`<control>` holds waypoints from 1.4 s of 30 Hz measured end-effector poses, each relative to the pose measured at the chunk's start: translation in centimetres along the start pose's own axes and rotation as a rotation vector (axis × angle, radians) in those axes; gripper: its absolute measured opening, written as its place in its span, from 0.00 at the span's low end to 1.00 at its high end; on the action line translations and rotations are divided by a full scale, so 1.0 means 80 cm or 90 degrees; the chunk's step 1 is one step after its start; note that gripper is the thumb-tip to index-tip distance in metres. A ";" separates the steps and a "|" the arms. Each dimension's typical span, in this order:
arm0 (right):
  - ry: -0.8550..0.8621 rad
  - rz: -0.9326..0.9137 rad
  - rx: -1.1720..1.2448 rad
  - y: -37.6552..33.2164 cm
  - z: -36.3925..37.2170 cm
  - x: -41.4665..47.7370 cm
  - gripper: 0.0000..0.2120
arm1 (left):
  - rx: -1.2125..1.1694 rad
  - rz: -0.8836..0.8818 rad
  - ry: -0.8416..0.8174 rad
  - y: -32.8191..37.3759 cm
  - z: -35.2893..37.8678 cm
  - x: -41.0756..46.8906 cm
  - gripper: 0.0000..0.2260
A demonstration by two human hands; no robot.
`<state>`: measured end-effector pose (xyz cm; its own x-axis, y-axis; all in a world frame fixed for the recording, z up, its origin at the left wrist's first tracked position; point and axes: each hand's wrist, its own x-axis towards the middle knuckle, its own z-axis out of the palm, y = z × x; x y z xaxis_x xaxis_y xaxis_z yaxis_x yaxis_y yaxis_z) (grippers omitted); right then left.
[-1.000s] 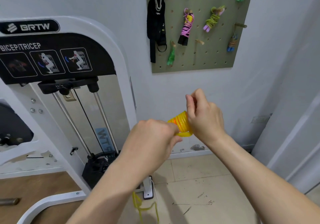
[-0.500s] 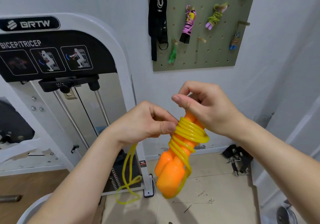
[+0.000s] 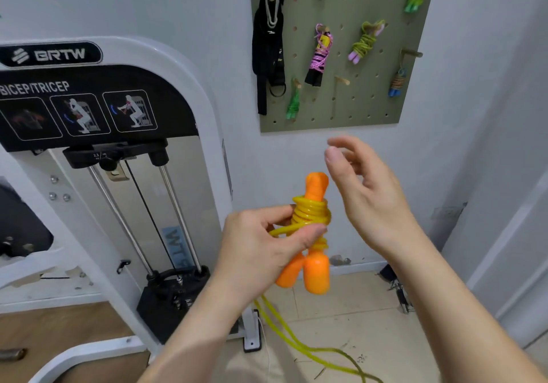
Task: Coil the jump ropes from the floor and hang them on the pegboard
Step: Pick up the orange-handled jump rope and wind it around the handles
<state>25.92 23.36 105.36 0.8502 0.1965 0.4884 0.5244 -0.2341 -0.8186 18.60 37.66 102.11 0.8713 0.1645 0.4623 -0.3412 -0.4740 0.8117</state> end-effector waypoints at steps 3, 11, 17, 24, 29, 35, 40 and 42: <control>-0.049 0.181 0.170 0.001 0.007 -0.035 0.36 | 0.284 0.145 0.167 -0.007 0.007 -0.005 0.13; 0.092 0.327 0.435 0.022 0.059 -0.074 0.04 | 0.520 0.185 0.045 -0.008 0.041 -0.032 0.12; -0.080 0.228 0.345 0.039 0.020 -0.049 0.11 | 0.244 0.043 -0.097 0.022 0.008 -0.023 0.11; -0.312 0.133 0.366 0.026 0.001 -0.033 0.13 | -0.080 -0.147 -0.078 0.028 -0.017 -0.001 0.11; -0.321 0.102 0.359 0.017 -0.008 -0.027 0.18 | -0.114 -0.170 -0.027 0.018 -0.016 -0.004 0.19; -0.396 0.111 0.422 0.015 -0.009 -0.024 0.26 | -0.225 -0.173 -0.151 0.027 -0.017 -0.003 0.14; -0.405 0.167 0.384 0.008 -0.008 -0.022 0.33 | -0.214 -0.114 -0.090 0.019 -0.005 -0.014 0.13; -0.277 0.154 0.256 0.005 -0.008 -0.025 0.36 | -0.094 -0.119 0.066 0.012 -0.001 -0.014 0.13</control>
<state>24.47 22.22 104.22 0.8015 0.5708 0.1783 0.1907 0.0385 -0.9809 17.26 37.05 102.41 0.8859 0.3285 0.3276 -0.2322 -0.2973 0.9261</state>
